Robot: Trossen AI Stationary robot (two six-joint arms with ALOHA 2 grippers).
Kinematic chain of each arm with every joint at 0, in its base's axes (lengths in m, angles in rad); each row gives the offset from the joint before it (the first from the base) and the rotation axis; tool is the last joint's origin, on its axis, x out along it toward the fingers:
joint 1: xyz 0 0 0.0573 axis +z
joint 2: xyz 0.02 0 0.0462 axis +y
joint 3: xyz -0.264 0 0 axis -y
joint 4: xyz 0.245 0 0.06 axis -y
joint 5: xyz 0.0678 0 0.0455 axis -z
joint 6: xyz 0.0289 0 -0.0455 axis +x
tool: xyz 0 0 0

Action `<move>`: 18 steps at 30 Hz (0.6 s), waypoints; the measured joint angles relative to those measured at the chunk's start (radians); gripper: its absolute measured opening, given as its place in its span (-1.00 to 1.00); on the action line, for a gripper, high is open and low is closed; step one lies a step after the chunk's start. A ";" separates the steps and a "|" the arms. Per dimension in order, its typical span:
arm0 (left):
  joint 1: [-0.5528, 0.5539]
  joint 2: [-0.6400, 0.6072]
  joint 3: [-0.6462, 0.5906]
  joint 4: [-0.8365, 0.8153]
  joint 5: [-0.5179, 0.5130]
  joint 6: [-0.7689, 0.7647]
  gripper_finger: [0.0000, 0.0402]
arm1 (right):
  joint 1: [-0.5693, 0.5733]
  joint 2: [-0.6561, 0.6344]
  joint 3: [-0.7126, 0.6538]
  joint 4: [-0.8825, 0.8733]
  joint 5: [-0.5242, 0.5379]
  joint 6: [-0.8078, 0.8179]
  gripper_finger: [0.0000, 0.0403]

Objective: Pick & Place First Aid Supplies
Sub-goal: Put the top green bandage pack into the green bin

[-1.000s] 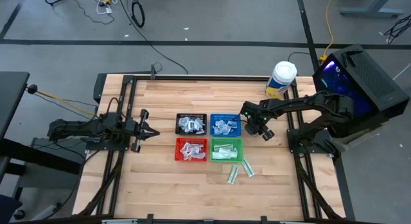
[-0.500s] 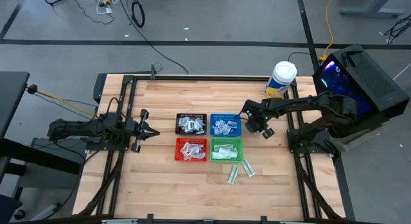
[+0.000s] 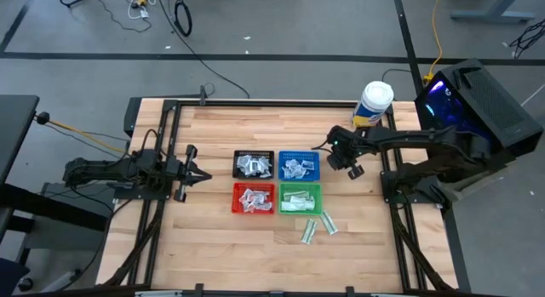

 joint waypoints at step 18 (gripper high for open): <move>0.000 0.000 0.000 0.000 0.000 0.000 -0.87 | 0.135 -0.009 0.368 -0.044 0.024 0.453 -0.39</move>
